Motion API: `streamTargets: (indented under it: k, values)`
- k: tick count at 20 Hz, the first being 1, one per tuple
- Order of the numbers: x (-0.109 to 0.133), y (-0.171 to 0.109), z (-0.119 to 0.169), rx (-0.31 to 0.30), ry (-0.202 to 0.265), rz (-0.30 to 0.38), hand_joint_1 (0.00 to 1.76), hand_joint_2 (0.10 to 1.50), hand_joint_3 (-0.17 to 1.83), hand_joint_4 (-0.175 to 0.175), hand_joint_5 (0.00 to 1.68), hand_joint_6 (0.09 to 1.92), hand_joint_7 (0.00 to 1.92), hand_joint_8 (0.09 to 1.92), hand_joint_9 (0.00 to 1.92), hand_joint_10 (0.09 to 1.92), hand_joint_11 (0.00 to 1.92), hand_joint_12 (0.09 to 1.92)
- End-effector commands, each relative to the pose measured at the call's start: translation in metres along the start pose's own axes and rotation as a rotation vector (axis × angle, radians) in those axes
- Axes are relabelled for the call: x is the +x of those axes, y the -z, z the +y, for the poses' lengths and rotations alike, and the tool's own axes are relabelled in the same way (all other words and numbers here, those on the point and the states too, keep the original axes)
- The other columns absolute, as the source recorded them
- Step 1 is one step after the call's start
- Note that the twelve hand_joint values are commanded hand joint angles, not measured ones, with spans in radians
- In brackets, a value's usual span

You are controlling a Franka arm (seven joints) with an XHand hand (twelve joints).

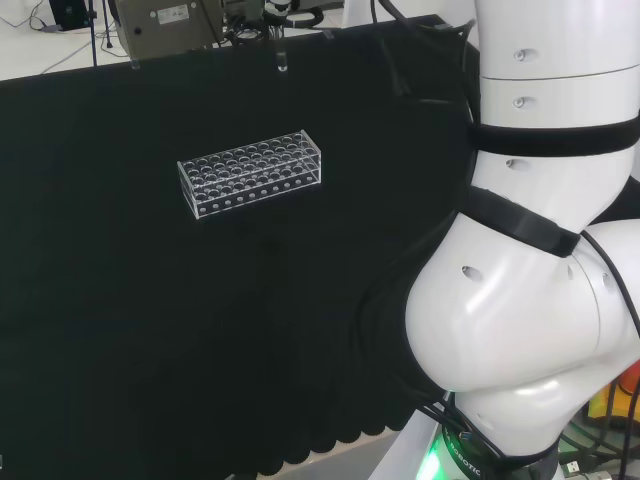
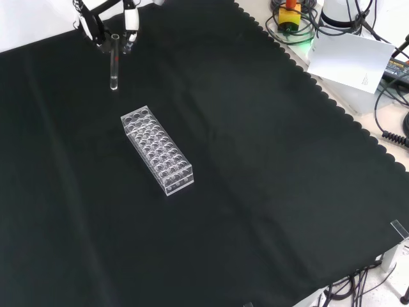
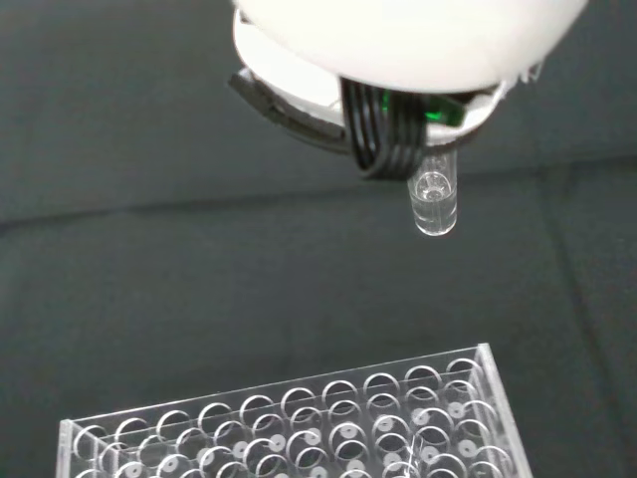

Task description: Put the test tube back in the rack.

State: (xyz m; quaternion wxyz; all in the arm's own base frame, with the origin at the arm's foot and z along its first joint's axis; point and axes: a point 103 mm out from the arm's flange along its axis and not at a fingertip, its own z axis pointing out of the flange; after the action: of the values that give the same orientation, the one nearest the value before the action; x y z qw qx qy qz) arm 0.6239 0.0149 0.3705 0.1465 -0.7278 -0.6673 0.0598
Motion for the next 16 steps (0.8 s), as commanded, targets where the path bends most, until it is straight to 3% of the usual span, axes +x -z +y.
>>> streamTargets:
  k: [1, 16]
  values:
    - [0.004, -0.006, 0.007, 0.018, 0.016, 0.042, 1.44, 0.55, 0.74, -0.175, 1.35, 0.41, 1.46, 0.69, 1.55, 0.09, 0.91, 1.17]
    - [0.006, -0.042, 0.033, 0.097, 0.036, 0.032, 1.44, 0.55, 0.74, -0.175, 1.35, 0.41, 1.46, 0.69, 1.56, 0.09, 0.91, 1.17]
